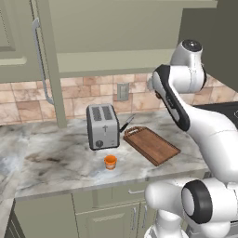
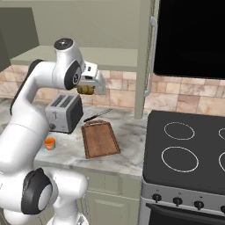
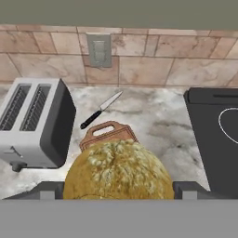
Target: Pick the bread, place it on the cutting board, pick the jam, place it on the counter, and close the cabinet.
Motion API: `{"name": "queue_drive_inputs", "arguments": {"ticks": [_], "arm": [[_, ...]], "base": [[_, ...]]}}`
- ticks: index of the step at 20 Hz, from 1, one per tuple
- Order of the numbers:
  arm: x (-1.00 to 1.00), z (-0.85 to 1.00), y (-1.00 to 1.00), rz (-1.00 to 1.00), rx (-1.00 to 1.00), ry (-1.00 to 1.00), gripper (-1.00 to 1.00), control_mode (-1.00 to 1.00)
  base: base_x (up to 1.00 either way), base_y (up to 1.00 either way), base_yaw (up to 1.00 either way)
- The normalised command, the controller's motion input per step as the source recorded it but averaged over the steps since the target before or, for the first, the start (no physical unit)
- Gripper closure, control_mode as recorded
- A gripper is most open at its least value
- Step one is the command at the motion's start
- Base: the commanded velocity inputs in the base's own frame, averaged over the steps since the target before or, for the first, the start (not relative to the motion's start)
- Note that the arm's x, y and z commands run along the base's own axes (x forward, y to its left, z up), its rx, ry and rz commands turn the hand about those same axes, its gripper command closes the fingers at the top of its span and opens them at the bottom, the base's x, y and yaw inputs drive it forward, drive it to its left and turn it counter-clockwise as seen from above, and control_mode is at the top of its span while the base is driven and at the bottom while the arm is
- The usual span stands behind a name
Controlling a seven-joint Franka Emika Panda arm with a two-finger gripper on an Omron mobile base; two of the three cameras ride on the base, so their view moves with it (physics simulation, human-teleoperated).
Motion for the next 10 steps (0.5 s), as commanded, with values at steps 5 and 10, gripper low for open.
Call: {"name": "queue_drive_inputs", "arguments": {"ticks": [5, 10], "arm": [[0.0, -0.59, 0.0, 0.0, 0.0, 0.06, 1.0, -1.0], [0.0, -0.56, 0.0, 0.0, 0.0, 0.04, 1.0, -1.0]], "base": [[0.0, 0.0, 0.0], [0.0, 0.0, 0.0]]}}
